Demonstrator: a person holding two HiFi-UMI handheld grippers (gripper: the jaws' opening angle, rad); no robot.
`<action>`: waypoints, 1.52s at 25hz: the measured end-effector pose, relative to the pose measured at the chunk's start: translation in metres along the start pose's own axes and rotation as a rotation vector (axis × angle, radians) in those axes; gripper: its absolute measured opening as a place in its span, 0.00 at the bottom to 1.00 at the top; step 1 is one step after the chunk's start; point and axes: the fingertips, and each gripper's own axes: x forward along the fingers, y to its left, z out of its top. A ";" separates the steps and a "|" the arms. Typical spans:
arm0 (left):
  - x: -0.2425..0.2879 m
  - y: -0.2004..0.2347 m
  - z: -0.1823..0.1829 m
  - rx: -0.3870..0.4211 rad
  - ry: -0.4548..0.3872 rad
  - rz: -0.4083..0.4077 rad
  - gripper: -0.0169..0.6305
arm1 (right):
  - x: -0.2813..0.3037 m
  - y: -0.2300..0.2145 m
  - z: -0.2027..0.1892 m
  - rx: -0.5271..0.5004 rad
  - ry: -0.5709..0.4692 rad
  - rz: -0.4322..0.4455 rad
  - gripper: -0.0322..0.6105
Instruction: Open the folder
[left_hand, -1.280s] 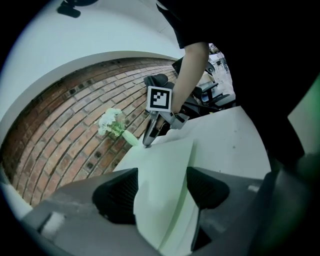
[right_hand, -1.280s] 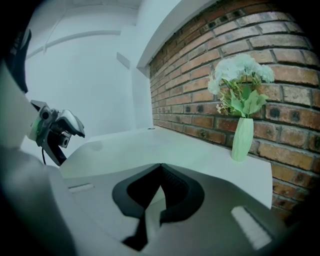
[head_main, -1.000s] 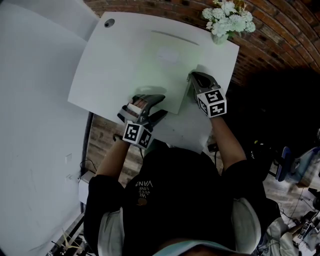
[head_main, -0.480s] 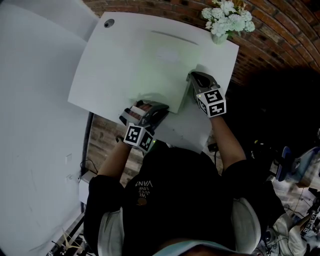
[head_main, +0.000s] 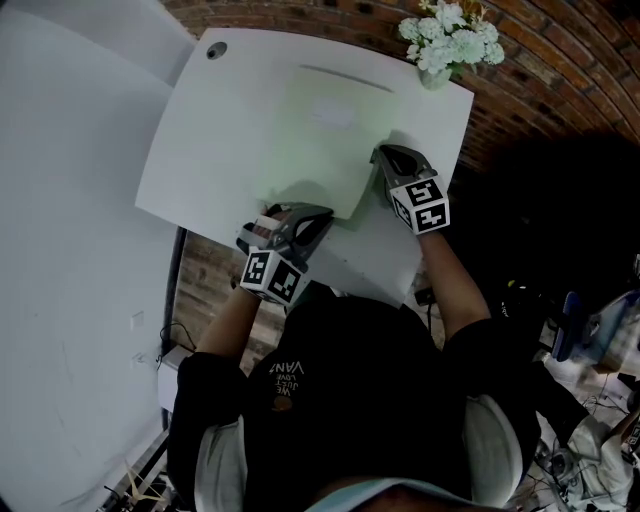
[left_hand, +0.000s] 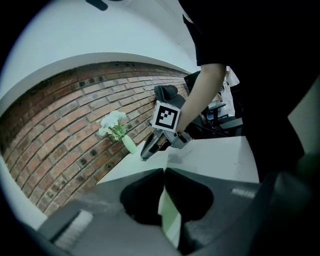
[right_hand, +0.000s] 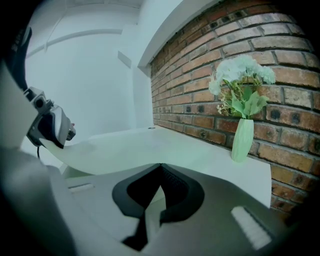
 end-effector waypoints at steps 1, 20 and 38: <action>-0.002 0.004 0.004 -0.025 -0.011 0.011 0.04 | 0.000 0.000 0.000 0.001 0.001 0.000 0.05; -0.086 0.096 0.028 -0.250 -0.172 0.310 0.04 | 0.002 0.000 0.000 0.008 0.044 -0.022 0.05; -0.175 0.157 -0.044 -0.550 -0.194 0.516 0.03 | 0.003 -0.001 -0.003 -0.017 0.148 -0.119 0.05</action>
